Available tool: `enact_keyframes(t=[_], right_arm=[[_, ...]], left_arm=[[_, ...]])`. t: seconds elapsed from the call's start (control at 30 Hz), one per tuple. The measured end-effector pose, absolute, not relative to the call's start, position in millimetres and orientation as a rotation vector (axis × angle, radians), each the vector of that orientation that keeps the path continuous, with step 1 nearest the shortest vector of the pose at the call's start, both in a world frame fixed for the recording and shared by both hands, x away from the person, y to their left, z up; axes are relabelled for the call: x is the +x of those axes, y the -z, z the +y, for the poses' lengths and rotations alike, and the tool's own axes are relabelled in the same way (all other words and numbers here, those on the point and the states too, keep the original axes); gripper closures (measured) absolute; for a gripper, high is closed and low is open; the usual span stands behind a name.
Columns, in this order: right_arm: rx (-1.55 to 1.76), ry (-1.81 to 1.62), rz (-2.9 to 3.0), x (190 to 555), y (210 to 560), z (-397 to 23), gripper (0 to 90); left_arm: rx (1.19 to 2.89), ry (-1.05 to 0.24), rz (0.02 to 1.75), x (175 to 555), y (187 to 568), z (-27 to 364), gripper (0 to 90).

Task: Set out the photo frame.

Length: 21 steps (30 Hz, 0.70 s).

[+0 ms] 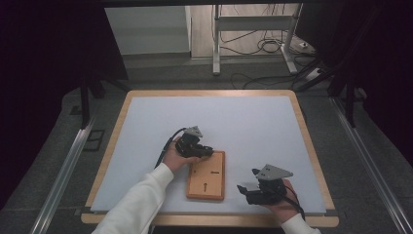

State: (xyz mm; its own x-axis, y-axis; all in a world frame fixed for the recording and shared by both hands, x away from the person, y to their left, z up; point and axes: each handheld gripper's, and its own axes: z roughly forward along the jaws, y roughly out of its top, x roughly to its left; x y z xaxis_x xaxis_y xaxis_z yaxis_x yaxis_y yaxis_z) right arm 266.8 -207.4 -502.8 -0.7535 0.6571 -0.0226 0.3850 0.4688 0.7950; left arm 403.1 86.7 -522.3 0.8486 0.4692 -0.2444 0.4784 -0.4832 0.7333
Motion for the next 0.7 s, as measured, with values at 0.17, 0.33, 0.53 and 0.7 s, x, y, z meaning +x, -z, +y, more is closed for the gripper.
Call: enact_keyframes(t=[0.17, 0.33, 0.53, 0.7], right_arm=[[0.844, -1.169, 2.408, 263, 501, -200, 18.9], [0.804, -1.137, 2.417, 258, 500, -193, 17.5], [0.76, -1.089, 2.431, 254, 503, -182, 14.4], [0.685, -1.031, 2.462, 247, 507, -165, 11.1]], left_arm=[[2.158, 0.033, 0.685, 406, 522, 87, 81.0], [2.16, 0.054, 0.693, 408, 521, 87, 81.1], [2.156, 0.082, 0.697, 411, 521, 89, 81.0], [2.153, 0.097, 0.701, 413, 521, 89, 81.0]])
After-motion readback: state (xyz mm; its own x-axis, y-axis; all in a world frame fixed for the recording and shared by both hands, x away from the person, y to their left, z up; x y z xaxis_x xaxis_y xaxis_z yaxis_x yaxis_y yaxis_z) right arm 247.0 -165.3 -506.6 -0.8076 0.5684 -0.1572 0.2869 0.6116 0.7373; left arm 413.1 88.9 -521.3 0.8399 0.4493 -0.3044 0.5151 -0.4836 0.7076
